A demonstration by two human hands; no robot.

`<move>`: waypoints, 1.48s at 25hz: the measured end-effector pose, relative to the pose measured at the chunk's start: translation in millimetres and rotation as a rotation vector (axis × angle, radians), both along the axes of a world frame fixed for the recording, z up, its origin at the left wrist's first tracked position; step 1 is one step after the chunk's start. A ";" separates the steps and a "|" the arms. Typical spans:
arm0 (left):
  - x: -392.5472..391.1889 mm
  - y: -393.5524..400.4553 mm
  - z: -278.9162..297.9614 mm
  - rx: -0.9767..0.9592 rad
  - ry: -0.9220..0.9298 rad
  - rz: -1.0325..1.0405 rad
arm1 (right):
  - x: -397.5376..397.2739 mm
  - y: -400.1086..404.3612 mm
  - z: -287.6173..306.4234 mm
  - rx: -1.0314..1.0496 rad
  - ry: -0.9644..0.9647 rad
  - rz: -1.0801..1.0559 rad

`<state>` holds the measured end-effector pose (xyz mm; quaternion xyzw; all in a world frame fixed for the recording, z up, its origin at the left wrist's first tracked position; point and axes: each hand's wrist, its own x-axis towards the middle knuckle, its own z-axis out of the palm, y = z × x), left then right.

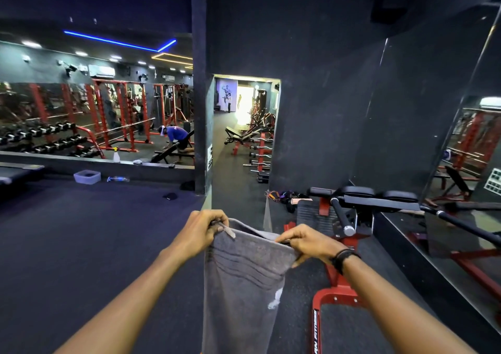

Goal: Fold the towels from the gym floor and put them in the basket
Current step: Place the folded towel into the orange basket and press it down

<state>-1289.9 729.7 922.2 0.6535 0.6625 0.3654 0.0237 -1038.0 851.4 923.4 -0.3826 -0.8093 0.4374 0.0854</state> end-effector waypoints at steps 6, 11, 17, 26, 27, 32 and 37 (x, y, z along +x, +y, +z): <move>-2.3 11.0 -11.1 -0.035 0.034 -0.005 | 10.1 -5.7 9.6 0.465 -0.096 0.012; -9.2 11.8 -6.4 -0.012 0.051 0.012 | 26.5 8.3 -0.1 0.602 -0.065 0.051; -27.8 18.8 -15.3 -0.006 -0.530 0.063 | 19.0 24.3 -13.1 0.448 0.401 -0.180; -21.2 28.1 66.0 -0.082 -0.959 -0.304 | 38.3 35.2 71.4 -0.089 0.673 -0.005; -13.6 27.2 71.0 -0.113 -0.950 -0.337 | 40.8 34.6 75.1 -0.157 0.631 0.021; 1.8 16.1 6.2 -0.511 -0.702 -0.300 | 49.9 14.1 -3.9 -0.275 0.423 -0.059; -1.7 16.7 -4.2 -0.626 -0.999 -0.126 | 53.3 7.8 -2.6 -0.379 0.341 -0.164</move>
